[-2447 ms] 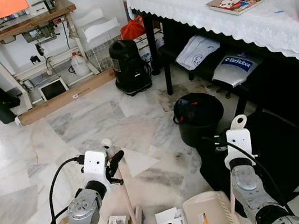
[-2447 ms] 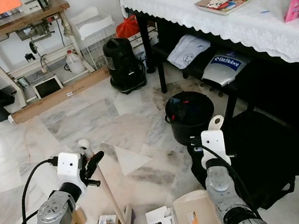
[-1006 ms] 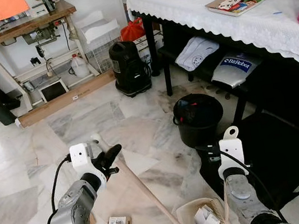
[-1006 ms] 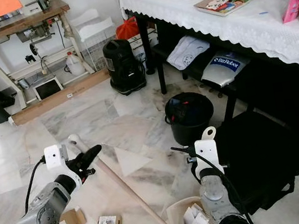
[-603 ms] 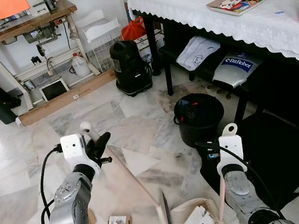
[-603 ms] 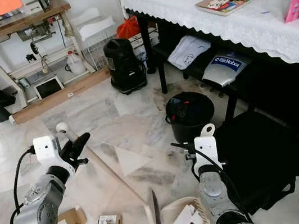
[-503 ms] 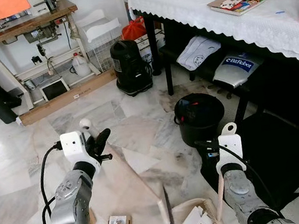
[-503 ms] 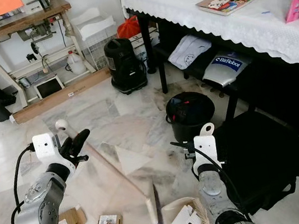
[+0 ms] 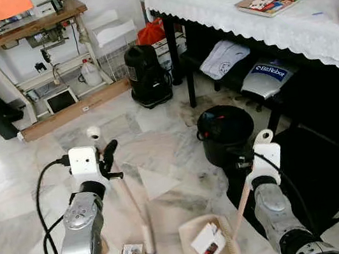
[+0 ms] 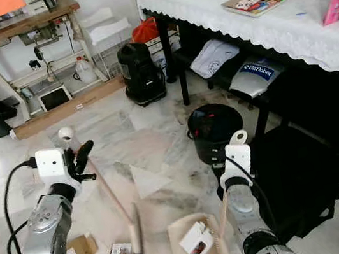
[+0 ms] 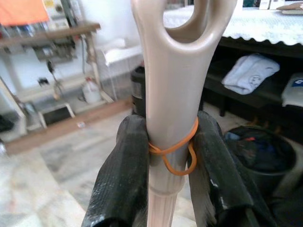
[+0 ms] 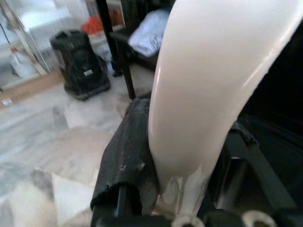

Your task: Sweep floor

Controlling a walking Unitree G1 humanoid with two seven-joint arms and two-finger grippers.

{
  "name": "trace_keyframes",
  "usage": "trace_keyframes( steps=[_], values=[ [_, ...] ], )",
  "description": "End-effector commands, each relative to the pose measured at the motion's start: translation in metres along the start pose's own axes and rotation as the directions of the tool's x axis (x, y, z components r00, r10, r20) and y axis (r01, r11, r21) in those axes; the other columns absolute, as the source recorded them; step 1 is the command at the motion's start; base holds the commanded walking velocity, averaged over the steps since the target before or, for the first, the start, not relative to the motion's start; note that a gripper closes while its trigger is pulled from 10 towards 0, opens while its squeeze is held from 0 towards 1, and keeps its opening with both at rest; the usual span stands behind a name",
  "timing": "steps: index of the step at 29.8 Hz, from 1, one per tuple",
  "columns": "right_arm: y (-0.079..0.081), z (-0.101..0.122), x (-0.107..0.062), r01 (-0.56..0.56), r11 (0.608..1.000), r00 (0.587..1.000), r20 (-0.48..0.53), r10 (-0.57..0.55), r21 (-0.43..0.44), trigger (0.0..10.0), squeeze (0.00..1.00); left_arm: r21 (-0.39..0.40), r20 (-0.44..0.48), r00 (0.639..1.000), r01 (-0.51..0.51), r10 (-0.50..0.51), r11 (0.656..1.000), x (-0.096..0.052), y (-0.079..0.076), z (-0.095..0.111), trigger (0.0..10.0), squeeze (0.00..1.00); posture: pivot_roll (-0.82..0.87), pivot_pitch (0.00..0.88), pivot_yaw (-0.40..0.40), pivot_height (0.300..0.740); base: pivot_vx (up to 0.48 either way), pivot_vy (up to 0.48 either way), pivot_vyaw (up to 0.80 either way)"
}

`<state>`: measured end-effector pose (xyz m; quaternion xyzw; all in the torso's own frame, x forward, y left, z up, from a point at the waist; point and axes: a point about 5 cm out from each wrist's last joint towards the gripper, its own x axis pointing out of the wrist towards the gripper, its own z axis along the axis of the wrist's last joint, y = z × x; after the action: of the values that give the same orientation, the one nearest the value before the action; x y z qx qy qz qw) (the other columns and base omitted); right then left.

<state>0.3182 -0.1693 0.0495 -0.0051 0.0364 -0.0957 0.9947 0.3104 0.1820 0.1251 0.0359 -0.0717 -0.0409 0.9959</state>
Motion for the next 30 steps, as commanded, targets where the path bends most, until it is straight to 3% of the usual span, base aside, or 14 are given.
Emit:
trace_keyframes(
  steps=[1, 8, 30],
  values=[
    [0.003, 0.026, 0.008, -0.011, 0.999, 0.992, 0.124, 0.004, 0.052, 10.0, 0.0, 0.035, 0.065, 0.998, 0.0, -0.003, 0.999, -0.002, -0.001, 0.009, 10.0, 0.0, 0.1, 0.0, 0.042, 0.74, 0.0, 0.0, 0.0],
    [0.0, 0.044, 0.01, -0.038, 0.996, 0.98, 0.196, 0.022, 0.08, 10.0, 0.0, 0.059, 0.077, 0.997, -0.034, 0.029, 0.998, -0.006, -0.001, 0.005, 10.0, 0.0, 0.1, 0.0, 0.017, 0.74, 0.0, 0.0, 0.0],
    [0.007, 0.053, 0.008, -0.08, 0.991, 0.979, 0.198, 0.057, 0.11, 10.0, 0.0, 0.064, 0.084, 0.996, -0.034, 0.029, 0.997, -0.001, -0.007, 0.005, 10.0, 0.0, 0.1, 0.0, 0.025, 0.74, 0.0, 0.0, 0.8]
  ],
)
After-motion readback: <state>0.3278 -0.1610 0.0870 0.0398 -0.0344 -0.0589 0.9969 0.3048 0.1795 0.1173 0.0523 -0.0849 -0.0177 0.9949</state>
